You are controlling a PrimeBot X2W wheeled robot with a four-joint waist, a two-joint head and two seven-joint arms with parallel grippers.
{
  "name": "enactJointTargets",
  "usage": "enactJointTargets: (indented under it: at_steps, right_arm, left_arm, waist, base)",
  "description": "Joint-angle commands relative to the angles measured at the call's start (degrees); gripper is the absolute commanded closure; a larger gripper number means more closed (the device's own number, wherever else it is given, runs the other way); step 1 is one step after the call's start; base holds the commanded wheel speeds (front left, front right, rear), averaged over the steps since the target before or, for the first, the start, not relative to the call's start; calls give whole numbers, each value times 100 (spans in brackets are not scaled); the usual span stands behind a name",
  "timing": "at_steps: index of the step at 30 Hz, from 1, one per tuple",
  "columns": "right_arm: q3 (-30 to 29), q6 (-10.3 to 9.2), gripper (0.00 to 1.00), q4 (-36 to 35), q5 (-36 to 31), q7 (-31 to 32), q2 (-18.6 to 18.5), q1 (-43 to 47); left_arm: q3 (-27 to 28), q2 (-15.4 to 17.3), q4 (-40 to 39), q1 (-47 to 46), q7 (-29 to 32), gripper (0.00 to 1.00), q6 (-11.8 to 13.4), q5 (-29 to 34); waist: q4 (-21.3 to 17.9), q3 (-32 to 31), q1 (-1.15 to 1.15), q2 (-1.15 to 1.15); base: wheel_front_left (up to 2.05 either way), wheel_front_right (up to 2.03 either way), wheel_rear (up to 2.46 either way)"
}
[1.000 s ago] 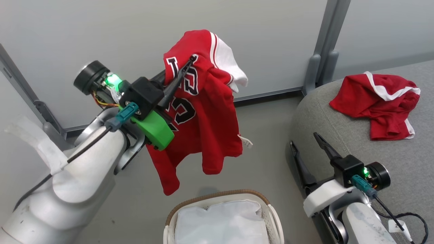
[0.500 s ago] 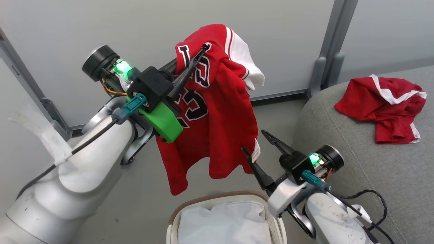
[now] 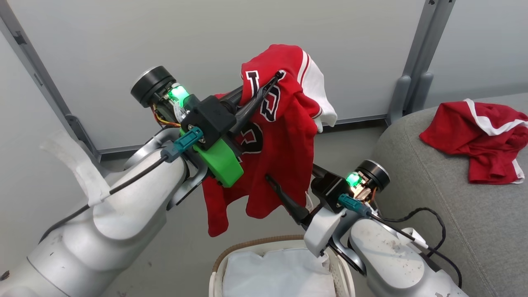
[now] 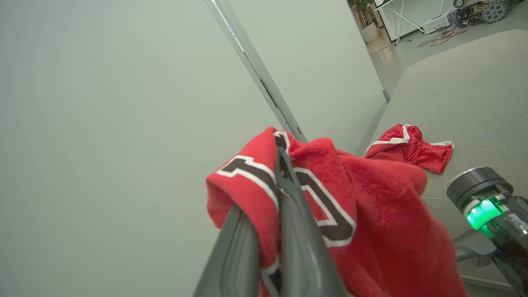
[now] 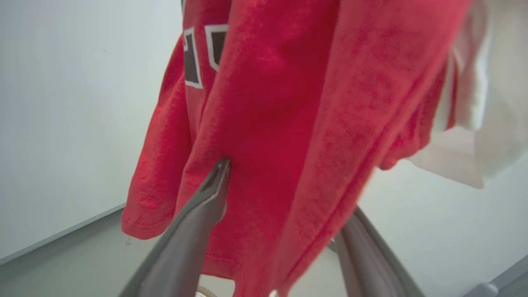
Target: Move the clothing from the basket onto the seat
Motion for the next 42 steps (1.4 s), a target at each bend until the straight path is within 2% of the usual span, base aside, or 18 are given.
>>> enactJointTargets:
  at_steps: [1,4,5,11,17,18,19,21,22,23,34,42]
  right_arm:
    - [58,-8,51,41,79,-11,-21,-105]
    - [168,-8,92,63,195,-11,-21,-176]
    - [188,-8,100,60,217,-11,-21,-189]
    - [230,-8,100,12,272,-11,-20,-198]
    - [-8,-8,100,-90,179,-11,-20,-106]
    - [-52,-8,100,-114,169,-11,-20,-76]
    - [-105,-8,100,-152,159,-11,-21,-43]
    - [-177,-8,100,-226,130,-11,-39,-17]
    - [-226,-8,100,-266,118,-12,-52,-9]
    - [-286,-8,100,-316,103,-11,-59,19]
    - [-881,-8,100,-825,-51,-11,-95,203]
    - [-1273,-8,100,-1080,-179,-11,-124,331]
  left_arm:
    - [-11,-25,-11,-54,-29,100,8,-56]
    - [-34,-35,0,-2,-39,100,8,-125]
    - [-34,-35,9,23,-45,100,10,-148]
    - [-7,8,74,192,-85,100,66,-248]
    - [102,-9,176,485,-209,100,174,-465]
    - [114,-21,204,547,-227,94,202,-503]
    - [126,-32,242,627,-253,73,221,-544]
    - [168,-55,307,781,-294,52,274,-605]
    - [197,-71,335,859,-317,22,311,-640]
    - [241,-101,381,966,-336,0,349,-692]
    - [573,-487,582,2063,-431,0,548,-757]
    - [1099,-864,511,2947,-428,0,480,-444]
  waist:
    - [20,-6,0,0]
    - [39,-11,0,0]
    - [43,-10,0,0]
    - [32,19,0,0]
    - [-28,56,0,0]
    - [-37,60,0,0]
    - [-49,67,0,0]
    - [-72,82,0,0]
    - [-84,89,0,0]
    - [-100,97,0,0]
    - [-247,183,0,0]
    - [-305,253,0,0]
  base:
    - [0,0,0]
    - [0,0,0]
    - [0,0,0]
    - [0,0,0]
    - [0,0,0]
    - [0,0,0]
    - [0,0,0]
    - [0,0,0]
    - [0,0,0]
    - [0,0,0]
    - [0,0,0]
    - [0,0,0]
